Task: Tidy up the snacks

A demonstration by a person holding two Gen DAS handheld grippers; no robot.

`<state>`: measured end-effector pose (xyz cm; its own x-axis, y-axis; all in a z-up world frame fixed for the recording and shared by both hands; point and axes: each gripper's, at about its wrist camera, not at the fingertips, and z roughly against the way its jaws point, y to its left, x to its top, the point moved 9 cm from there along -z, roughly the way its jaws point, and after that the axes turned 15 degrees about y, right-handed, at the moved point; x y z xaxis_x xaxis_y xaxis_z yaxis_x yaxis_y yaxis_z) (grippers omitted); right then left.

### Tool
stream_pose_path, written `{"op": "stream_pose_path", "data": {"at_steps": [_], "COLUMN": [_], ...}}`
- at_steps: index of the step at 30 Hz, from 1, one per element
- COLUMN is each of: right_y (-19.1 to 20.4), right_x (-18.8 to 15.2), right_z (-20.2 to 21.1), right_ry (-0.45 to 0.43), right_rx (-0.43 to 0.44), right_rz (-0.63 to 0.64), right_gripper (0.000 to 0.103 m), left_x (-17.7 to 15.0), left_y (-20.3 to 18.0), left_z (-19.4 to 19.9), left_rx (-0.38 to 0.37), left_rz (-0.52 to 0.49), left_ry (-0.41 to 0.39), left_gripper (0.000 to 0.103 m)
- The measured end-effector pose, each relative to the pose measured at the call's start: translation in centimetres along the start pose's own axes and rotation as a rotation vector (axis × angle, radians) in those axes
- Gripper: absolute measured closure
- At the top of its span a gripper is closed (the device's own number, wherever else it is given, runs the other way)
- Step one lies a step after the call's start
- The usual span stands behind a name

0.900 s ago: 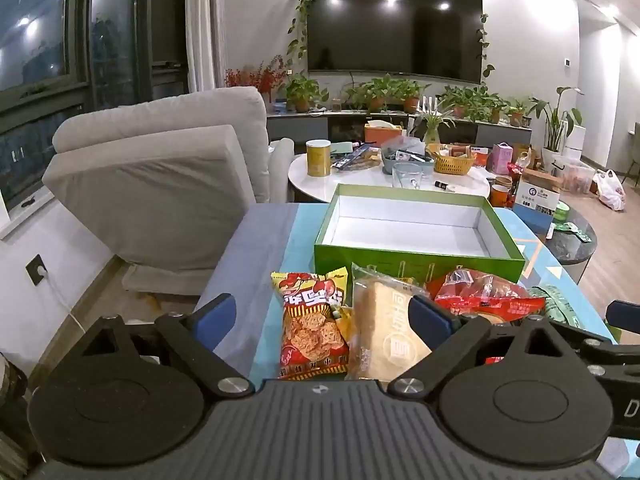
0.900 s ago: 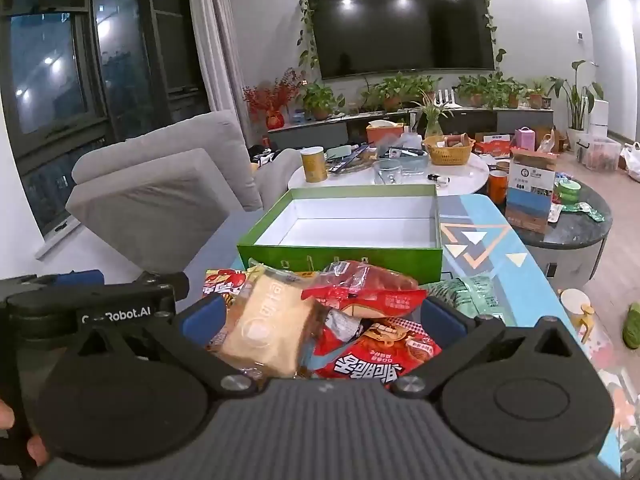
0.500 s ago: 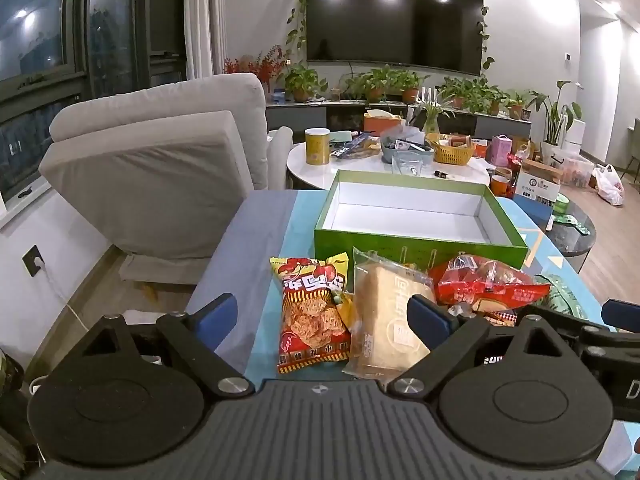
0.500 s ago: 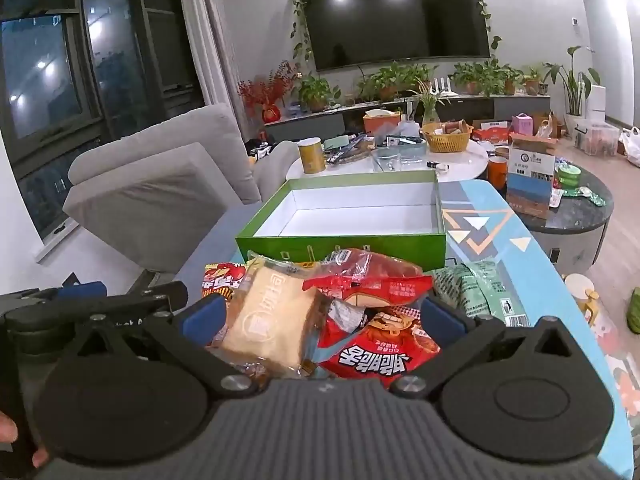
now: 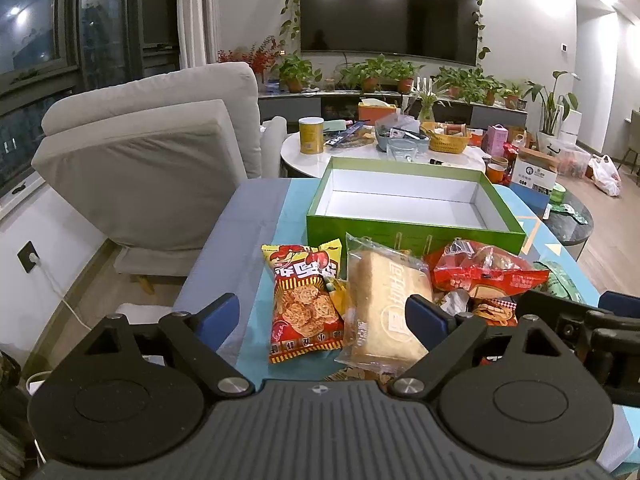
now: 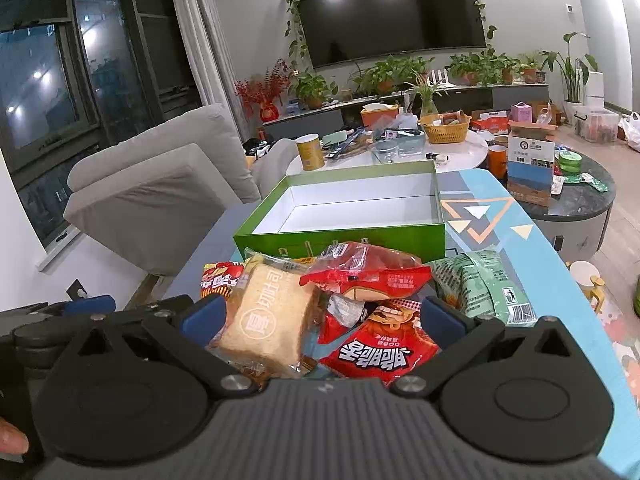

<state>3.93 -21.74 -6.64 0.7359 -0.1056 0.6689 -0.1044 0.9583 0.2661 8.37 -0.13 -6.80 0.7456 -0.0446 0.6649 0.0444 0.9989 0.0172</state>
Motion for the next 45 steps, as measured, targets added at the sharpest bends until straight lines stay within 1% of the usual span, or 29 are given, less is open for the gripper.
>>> {"op": "stream_pose_path", "data": {"at_steps": [6,26,42,45], "right_y": [0.2,0.35,0.48,0.43], "right_x": [-0.06,0.06,-0.14,-0.2], "right_z": [0.05,0.3,-0.13,-0.28], "right_ry": [-0.006,-0.012,0.013,0.017], "right_rx": [0.017,0.017,0.047,0.048], "right_rz": [0.007,0.011,0.0,-0.004], "right_gripper": [0.035,0.035,0.035,0.035], "left_x": [-0.1,-0.15,-0.48,-0.52], "left_y": [-0.12,-0.11,-0.19,-0.2], "left_z": [-0.2,-0.22,-0.52,-0.72], "left_rx": [-0.003,-0.002,-0.006,-0.009], "left_rz": [-0.005,-0.004,-0.011,-0.016], "left_ry": [0.006,0.009,0.021,0.025], "left_gripper": [0.016,0.017,0.017,0.018]}}
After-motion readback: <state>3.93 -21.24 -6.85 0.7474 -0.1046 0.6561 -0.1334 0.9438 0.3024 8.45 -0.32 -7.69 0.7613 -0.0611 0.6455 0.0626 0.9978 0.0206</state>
